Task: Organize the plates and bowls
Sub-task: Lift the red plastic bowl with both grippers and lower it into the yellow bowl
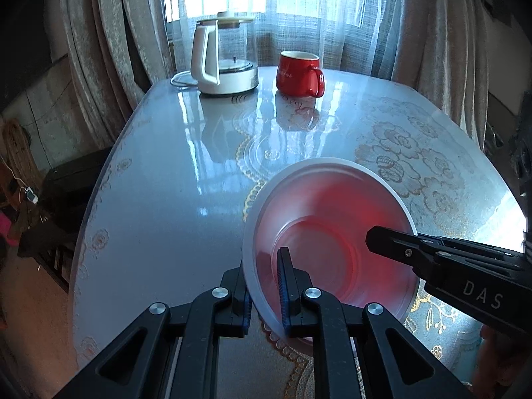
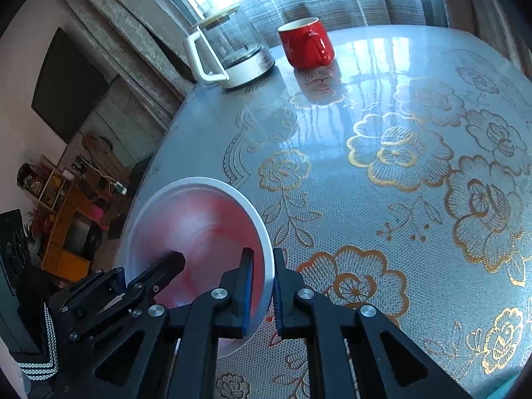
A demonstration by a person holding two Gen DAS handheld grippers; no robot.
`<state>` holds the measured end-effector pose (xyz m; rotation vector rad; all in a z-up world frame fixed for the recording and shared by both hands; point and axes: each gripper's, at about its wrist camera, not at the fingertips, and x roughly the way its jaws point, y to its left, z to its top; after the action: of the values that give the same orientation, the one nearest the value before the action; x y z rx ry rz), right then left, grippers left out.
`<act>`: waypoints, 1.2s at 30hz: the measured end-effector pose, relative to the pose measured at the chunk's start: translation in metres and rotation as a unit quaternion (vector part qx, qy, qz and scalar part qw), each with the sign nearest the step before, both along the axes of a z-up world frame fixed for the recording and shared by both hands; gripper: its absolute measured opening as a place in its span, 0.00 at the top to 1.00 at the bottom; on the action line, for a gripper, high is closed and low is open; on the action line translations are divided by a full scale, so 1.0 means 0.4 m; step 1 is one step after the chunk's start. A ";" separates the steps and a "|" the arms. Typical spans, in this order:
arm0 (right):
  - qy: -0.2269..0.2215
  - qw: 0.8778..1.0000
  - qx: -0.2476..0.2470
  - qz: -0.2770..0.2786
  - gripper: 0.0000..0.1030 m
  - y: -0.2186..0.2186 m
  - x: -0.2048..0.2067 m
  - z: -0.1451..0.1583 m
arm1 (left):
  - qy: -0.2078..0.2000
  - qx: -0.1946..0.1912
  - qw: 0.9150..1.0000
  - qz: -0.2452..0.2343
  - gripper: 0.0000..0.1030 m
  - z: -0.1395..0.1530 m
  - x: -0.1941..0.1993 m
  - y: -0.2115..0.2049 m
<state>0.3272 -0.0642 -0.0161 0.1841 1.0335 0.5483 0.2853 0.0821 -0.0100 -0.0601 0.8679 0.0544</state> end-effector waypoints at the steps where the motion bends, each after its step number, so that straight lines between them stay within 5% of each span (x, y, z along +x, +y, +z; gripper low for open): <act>1: -0.002 1.000 0.001 0.000 0.90 -0.002 -0.002 0.004 | -0.001 0.001 1.000 -0.001 0.87 0.004 -0.001 -0.002; 8: -0.017 1.000 0.010 -0.009 0.90 -0.020 -0.026 0.038 | -0.021 0.034 0.999 -0.010 0.87 0.041 -0.026 -0.033; 36: -0.049 0.995 0.069 -0.057 0.90 -0.150 -0.204 0.129 | -0.054 -0.009 0.998 -0.035 0.87 0.115 -0.212 -0.118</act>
<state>0.2454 -0.1243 0.0356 0.3324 0.8853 0.5201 0.2005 0.0348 0.0358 -0.0483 0.7614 -0.0212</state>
